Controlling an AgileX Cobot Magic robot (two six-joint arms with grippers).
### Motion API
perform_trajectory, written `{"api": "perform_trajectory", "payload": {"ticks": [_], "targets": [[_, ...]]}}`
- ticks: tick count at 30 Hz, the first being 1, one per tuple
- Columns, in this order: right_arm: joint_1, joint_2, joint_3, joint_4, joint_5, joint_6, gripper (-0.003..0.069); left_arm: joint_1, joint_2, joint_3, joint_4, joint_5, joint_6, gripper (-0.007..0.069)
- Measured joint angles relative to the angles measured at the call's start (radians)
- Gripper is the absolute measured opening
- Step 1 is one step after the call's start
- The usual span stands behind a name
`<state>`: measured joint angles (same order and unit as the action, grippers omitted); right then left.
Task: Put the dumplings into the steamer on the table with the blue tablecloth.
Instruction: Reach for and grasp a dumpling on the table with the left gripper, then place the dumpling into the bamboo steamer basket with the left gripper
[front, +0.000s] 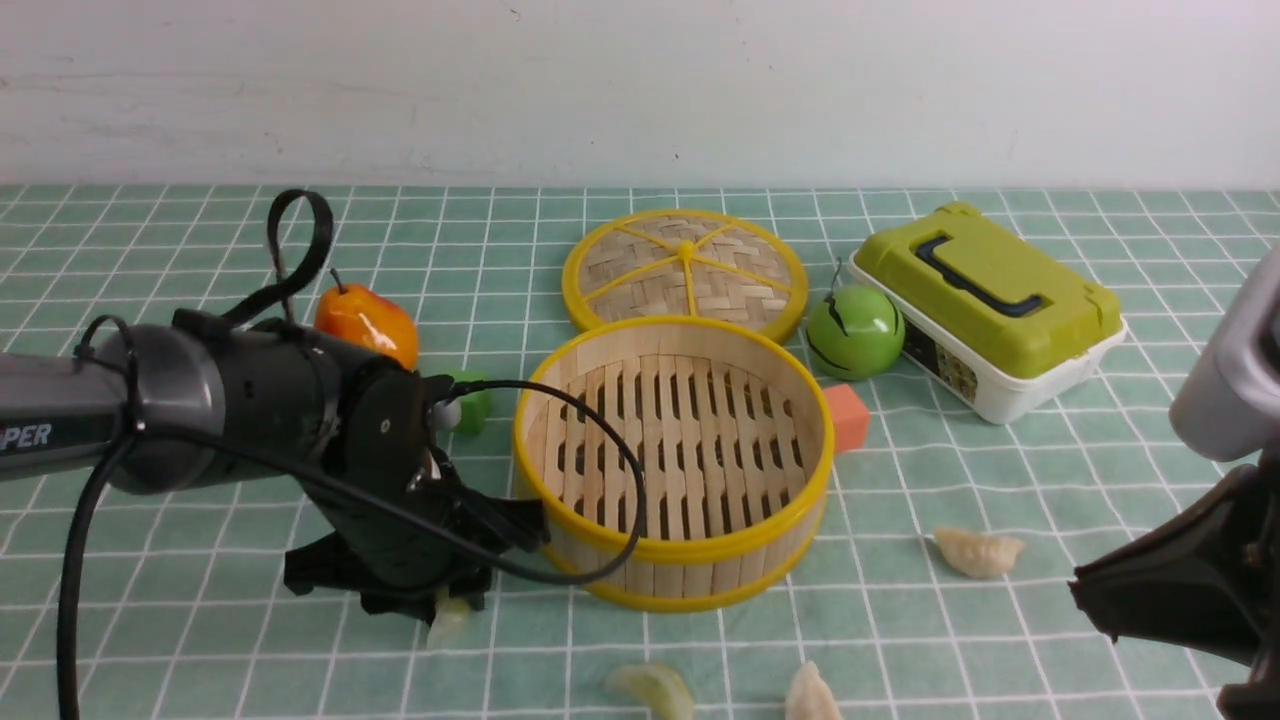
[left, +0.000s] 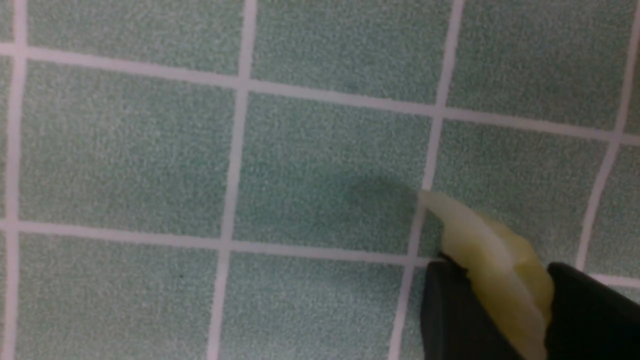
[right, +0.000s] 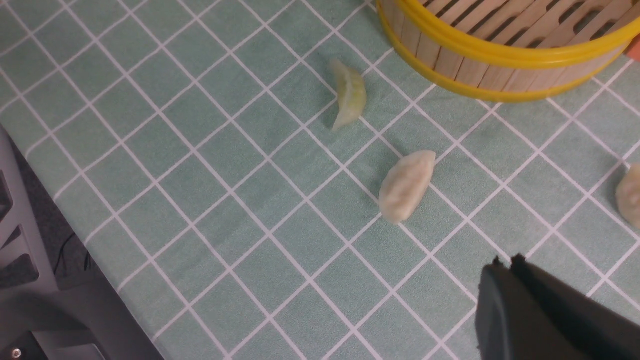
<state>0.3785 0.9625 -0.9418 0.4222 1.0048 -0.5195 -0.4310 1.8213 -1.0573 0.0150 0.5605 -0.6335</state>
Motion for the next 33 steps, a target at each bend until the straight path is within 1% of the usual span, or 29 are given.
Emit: {"api": "perform_trajectory", "payload": {"ticks": [4,7,11,14,18,20,21,23,27,30,33], "targets": [[0.000,0.000,0.000,0.000,0.000,0.000,-0.0001,-0.001,-0.025,0.000,0.000,0.050,0.026,0.0202],[0.000,0.000,0.000,0.000,0.000,0.000,0.0002,-0.014,-0.106,-0.042,0.001,0.147,0.088,0.0202],[0.000,0.000,0.000,0.000,0.000,0.000,0.0006,-0.086,-0.179,-0.188,0.005,0.212,0.155,0.0202],[0.000,0.000,0.000,0.000,0.001,0.000,0.0008,-0.150,-0.161,-0.325,-0.002,0.242,0.180,0.0202],[0.000,0.000,0.000,0.000,0.001,0.000,0.0012,-0.172,-0.030,-0.536,-0.008,0.305,0.187,0.0202],[0.000,0.000,0.000,0.000,0.001,0.000,0.0013,-0.172,0.021,-0.589,0.005,0.326,0.187,0.0202],[0.000,0.000,0.000,0.000,0.001,0.000,0.0016,-0.172,0.090,-0.653,0.026,0.350,0.187,0.0202],[0.000,0.000,0.000,0.000,0.001,0.000,0.0019,-0.172,0.165,-0.717,0.046,0.366,0.187,0.0202],[0.000,0.000,0.000,0.000,0.001,0.000,0.0023,-0.172,0.292,-0.819,0.098,0.385,0.181,0.0202],[0.000,0.000,0.000,0.000,0.001,0.000,0.0022,-0.172,0.357,-0.857,0.138,0.398,0.171,0.0202],[0.000,0.000,0.000,0.000,0.001,0.000,0.0022,-0.165,0.388,-0.863,0.137,0.399,0.165,0.0202]]}}
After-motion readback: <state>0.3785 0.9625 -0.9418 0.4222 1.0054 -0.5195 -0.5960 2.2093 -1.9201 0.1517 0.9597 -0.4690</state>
